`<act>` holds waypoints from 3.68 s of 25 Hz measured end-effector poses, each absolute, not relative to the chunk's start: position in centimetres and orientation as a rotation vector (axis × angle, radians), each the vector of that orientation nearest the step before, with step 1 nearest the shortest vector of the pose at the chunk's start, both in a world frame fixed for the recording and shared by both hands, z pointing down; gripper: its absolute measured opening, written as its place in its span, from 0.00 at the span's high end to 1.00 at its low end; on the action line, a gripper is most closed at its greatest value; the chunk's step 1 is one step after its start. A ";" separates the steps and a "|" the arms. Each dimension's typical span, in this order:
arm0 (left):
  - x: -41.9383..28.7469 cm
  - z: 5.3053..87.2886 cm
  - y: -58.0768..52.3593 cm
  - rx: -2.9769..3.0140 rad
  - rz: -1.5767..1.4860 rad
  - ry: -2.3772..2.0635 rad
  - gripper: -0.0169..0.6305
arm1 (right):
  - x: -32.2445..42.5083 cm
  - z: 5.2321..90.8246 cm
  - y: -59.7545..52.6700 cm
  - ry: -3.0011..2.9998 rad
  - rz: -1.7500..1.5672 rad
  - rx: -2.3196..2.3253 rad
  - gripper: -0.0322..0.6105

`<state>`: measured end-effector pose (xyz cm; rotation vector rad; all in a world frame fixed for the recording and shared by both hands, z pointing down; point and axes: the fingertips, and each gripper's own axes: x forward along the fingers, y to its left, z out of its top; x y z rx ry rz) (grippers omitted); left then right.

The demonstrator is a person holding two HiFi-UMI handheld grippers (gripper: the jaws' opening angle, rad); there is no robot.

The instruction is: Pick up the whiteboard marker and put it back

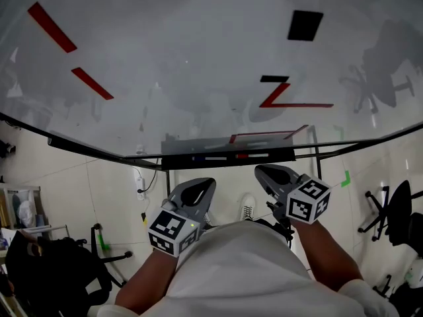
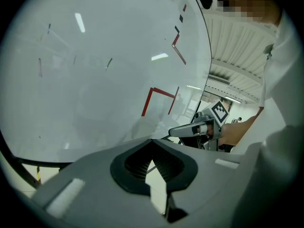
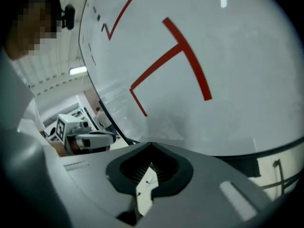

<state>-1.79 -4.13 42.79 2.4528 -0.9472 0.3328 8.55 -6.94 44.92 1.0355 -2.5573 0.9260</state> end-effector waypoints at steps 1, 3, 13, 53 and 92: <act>-1.8 42.8 -4.1 2.450 0.329 -0.945 0.95 | 8.7 44.5 -6.8 -2.578 0.967 1.045 0.95; -1.9 42.8 -4.1 2.445 0.329 -0.944 0.95 | 9.0 44.1 -6.4 -2.596 0.982 1.062 0.95; -1.3 42.2 -3.8 2.465 0.318 -0.919 0.95 | 9.3 41.3 -5.1 -2.658 0.992 1.115 0.95; -2.9 40.6 0.0 2.611 0.309 -0.643 0.95 | 6.4 39.0 1.7 -2.534 0.720 1.437 0.95; 1.2 40.2 16.5 2.514 0.343 -0.953 0.95 | 10.5 38.5 15.6 -2.697 0.708 1.105 0.95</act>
